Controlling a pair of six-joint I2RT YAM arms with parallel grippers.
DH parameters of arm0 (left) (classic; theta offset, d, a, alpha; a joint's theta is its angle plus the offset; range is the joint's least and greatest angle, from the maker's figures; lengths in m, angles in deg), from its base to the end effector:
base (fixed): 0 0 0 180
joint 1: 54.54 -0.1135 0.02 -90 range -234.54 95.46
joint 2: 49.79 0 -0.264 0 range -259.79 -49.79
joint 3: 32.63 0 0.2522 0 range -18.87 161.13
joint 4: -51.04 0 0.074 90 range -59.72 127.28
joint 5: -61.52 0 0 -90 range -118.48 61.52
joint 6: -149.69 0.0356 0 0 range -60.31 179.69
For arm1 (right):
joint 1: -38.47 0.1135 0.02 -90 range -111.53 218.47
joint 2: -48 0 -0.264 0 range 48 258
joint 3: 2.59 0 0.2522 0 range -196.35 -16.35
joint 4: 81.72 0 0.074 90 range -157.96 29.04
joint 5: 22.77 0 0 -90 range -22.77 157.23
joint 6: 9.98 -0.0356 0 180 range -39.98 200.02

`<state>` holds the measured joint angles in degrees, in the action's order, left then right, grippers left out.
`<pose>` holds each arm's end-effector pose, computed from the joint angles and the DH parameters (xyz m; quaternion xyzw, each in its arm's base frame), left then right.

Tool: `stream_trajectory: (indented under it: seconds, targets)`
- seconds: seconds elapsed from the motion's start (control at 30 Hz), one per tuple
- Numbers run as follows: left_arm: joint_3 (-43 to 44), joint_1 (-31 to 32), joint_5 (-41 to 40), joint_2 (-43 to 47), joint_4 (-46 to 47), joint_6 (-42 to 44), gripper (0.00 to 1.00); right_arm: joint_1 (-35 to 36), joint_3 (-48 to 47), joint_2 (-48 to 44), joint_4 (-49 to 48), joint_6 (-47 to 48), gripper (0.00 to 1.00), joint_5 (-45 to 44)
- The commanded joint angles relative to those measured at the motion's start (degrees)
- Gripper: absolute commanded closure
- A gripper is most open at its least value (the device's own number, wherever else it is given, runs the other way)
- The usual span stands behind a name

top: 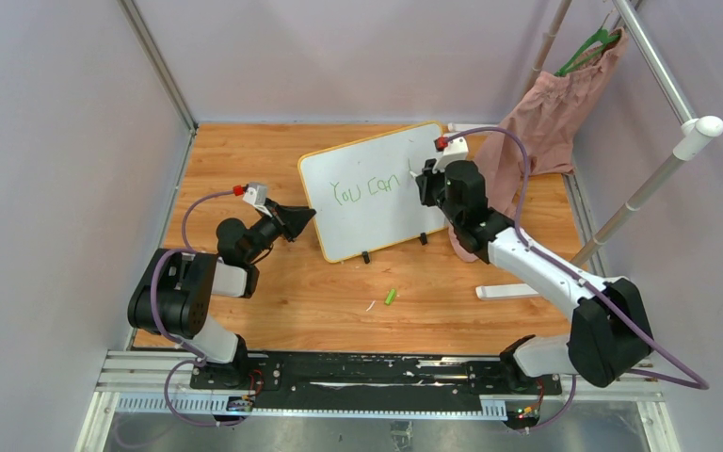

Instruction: Write a sentence on the whiteboard

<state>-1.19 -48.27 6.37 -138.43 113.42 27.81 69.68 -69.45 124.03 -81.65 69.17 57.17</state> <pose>0.2494 -0.0479 0.1748 0.0730 0.6765 -0.4211 0.5998 0.2708 0.1568 0.3120 -0.0782 0.7569 0.1693 0.6263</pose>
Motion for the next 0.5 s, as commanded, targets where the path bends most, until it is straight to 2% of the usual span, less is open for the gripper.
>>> stream_trajectory:
  seconds: [0.0,0.47]
  targets:
    - [0.3,0.8,-0.2,0.4,-2.3,2.7,1.00,-0.1,-2.0,1.0,0.3,0.5,1.00,0.7]
    - [0.4,0.9,-0.3,0.4,-2.4,2.7,1.00,3.1,0.0,1.5,-0.7,0.4,1.00,0.7]
